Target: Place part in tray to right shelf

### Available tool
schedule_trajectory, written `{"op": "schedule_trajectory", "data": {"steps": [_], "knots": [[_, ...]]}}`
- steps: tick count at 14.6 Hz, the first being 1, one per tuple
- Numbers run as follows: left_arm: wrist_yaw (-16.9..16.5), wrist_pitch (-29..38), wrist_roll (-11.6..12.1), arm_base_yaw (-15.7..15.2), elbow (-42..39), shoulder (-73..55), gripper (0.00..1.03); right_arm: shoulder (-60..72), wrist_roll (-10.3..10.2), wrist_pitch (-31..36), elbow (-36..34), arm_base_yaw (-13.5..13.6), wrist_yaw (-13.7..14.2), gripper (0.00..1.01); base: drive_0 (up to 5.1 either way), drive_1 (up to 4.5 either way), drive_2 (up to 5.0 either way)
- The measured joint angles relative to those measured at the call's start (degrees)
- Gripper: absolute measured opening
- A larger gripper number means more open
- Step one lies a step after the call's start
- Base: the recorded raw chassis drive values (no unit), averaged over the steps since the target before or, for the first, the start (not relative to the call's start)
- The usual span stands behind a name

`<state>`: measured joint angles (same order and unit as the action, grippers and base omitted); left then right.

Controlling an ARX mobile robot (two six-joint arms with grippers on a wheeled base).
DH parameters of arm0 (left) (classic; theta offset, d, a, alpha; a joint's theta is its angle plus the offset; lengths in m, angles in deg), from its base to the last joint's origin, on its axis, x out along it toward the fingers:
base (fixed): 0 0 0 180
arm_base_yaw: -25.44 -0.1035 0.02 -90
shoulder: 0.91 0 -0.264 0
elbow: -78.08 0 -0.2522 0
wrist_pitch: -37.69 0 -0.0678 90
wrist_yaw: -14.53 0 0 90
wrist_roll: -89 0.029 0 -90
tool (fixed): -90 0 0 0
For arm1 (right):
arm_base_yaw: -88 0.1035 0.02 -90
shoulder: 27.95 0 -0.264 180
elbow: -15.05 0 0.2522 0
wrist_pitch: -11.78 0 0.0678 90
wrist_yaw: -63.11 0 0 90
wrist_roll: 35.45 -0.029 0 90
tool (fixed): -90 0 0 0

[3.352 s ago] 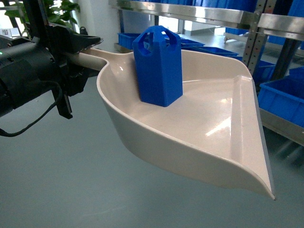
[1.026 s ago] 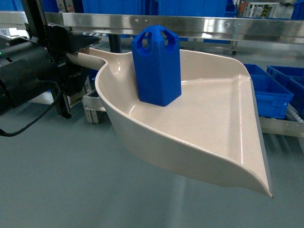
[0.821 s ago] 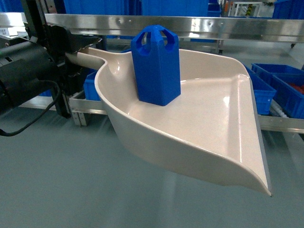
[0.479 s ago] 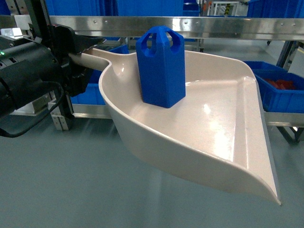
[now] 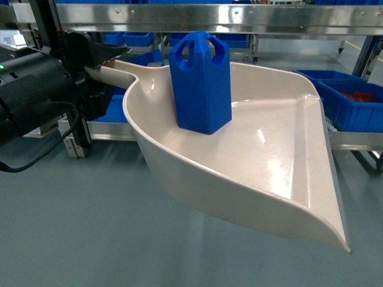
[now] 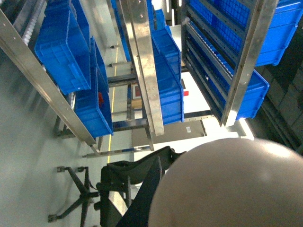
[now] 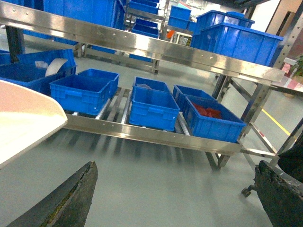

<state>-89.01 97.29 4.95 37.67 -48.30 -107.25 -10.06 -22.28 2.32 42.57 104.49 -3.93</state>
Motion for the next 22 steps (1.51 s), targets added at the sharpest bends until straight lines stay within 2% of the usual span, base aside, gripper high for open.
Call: {"op": "schedule_trajectory", "data": {"steps": [22], "knots": [[0.1,0.0,0.0,-0.1,-0.1,0.0,0.12,0.0,0.0,-0.1,0.0,0.0,0.0,0.98,-1.7,-1.71,-1.7]]}}
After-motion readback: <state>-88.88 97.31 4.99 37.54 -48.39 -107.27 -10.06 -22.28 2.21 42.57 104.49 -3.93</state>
